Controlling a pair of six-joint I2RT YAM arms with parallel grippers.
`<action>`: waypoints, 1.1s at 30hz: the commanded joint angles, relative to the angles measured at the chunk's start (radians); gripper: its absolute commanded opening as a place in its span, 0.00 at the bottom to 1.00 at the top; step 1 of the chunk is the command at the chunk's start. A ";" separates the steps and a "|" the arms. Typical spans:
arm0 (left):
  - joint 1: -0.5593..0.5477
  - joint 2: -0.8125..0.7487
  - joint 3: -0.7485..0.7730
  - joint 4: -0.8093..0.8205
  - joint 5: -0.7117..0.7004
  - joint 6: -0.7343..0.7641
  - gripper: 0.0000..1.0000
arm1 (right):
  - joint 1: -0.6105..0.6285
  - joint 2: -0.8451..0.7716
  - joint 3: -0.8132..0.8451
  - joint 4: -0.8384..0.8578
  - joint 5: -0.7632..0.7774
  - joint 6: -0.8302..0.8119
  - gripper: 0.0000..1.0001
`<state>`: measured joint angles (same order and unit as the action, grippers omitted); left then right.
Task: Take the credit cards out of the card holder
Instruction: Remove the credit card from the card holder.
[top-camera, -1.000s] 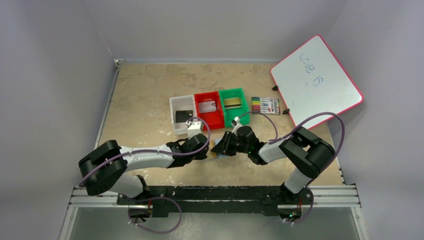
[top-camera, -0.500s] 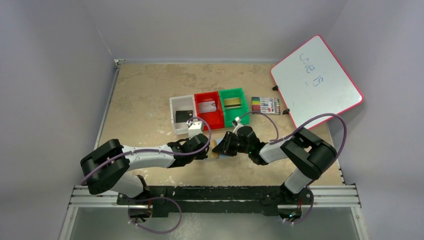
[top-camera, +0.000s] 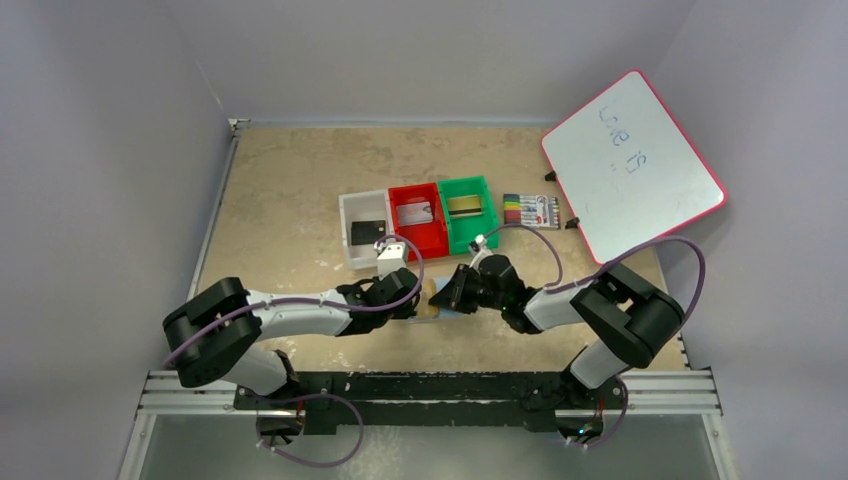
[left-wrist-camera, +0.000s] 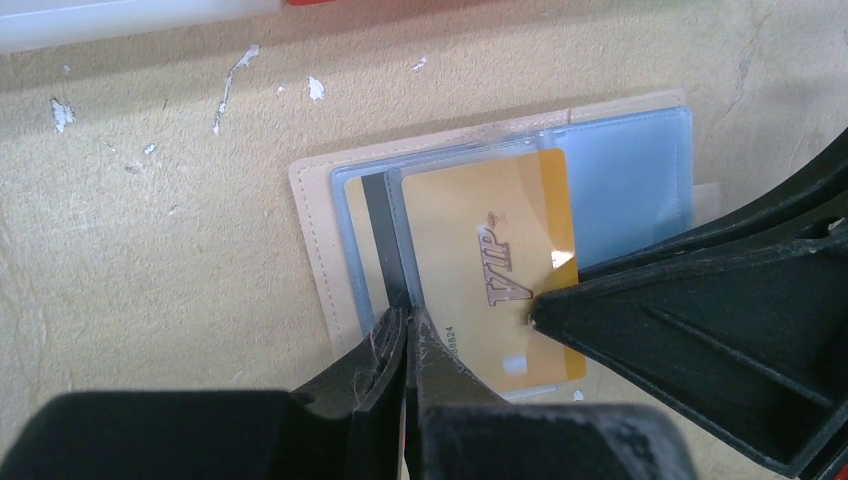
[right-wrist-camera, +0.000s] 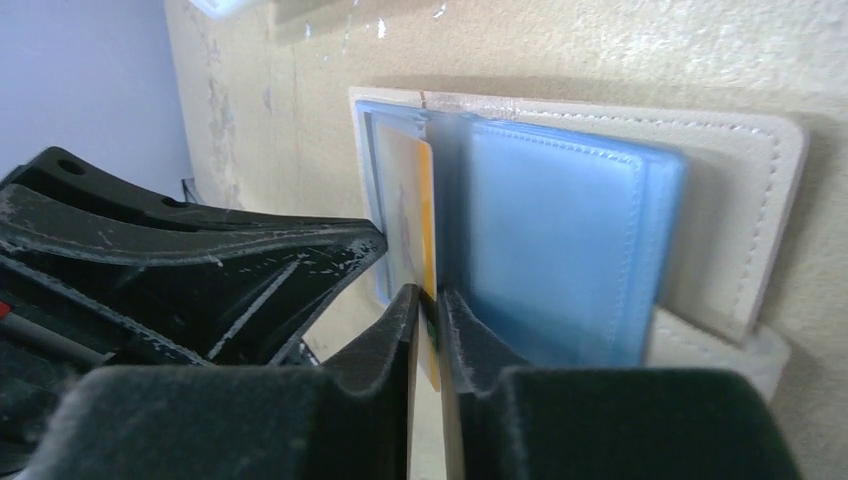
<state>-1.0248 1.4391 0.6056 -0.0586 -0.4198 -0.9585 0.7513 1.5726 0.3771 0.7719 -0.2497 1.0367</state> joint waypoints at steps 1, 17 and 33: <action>-0.004 0.037 0.001 -0.064 -0.017 0.004 0.00 | -0.008 -0.033 -0.015 0.004 0.022 -0.001 0.20; -0.004 0.040 0.005 -0.063 -0.012 0.020 0.00 | -0.039 -0.021 -0.045 0.091 -0.034 0.011 0.16; -0.004 0.038 0.005 -0.070 -0.019 0.025 0.00 | -0.092 -0.068 -0.080 0.053 -0.041 -0.016 0.00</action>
<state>-1.0286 1.4513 0.6155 -0.0578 -0.4282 -0.9565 0.6838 1.5356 0.3054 0.8349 -0.2855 1.0508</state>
